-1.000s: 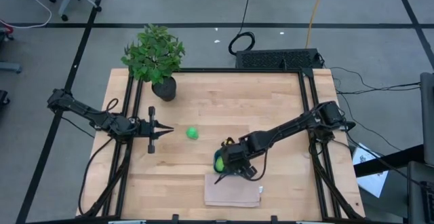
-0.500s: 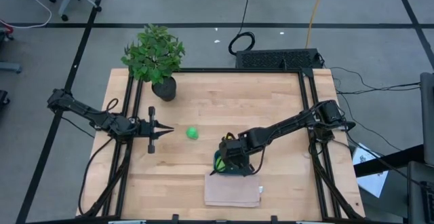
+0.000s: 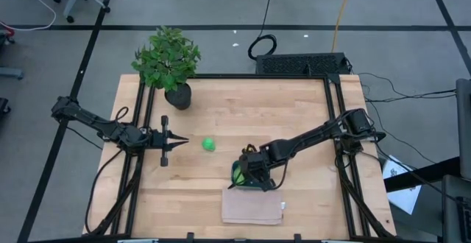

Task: Pick and placing Produce into tupperware
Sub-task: Put the brown potato into the blue bin

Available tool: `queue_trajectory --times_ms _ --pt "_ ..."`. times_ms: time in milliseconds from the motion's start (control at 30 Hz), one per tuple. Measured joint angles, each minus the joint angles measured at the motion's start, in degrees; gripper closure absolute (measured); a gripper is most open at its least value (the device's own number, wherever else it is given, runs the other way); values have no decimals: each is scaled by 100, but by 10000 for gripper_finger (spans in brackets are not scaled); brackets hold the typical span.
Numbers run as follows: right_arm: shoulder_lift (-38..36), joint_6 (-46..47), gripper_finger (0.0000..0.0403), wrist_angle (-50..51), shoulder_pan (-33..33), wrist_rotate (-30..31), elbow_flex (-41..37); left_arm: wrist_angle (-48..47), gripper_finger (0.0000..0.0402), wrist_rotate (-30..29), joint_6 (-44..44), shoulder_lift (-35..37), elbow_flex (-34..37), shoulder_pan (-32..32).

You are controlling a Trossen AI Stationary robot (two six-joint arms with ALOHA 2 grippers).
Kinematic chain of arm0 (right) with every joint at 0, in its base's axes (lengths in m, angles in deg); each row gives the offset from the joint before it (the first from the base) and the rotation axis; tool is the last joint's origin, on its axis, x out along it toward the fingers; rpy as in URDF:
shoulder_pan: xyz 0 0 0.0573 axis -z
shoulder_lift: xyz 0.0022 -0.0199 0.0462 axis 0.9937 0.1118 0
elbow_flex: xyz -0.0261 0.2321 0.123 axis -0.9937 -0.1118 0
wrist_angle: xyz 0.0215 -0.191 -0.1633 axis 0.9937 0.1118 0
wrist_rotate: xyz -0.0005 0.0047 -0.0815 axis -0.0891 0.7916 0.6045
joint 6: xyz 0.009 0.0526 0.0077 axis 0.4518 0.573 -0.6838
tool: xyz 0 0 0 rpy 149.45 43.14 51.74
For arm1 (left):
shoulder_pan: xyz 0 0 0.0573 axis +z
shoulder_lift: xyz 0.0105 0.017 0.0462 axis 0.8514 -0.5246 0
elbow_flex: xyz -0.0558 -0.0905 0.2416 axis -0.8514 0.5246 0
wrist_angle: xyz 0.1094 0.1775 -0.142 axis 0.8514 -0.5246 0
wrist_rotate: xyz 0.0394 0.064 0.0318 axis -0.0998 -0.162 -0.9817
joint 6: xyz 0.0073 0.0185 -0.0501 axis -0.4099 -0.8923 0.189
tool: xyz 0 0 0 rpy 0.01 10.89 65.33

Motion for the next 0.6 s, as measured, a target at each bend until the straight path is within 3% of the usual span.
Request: queue_trajectory --times_ms 200,600 --pt "0 -527 220 -34 -154 704 -4 -2 369 0 0 -1 0 -1" --pt "0 -446 220 -17 -164 776 -4 -4 369 2 0 0 0 0"
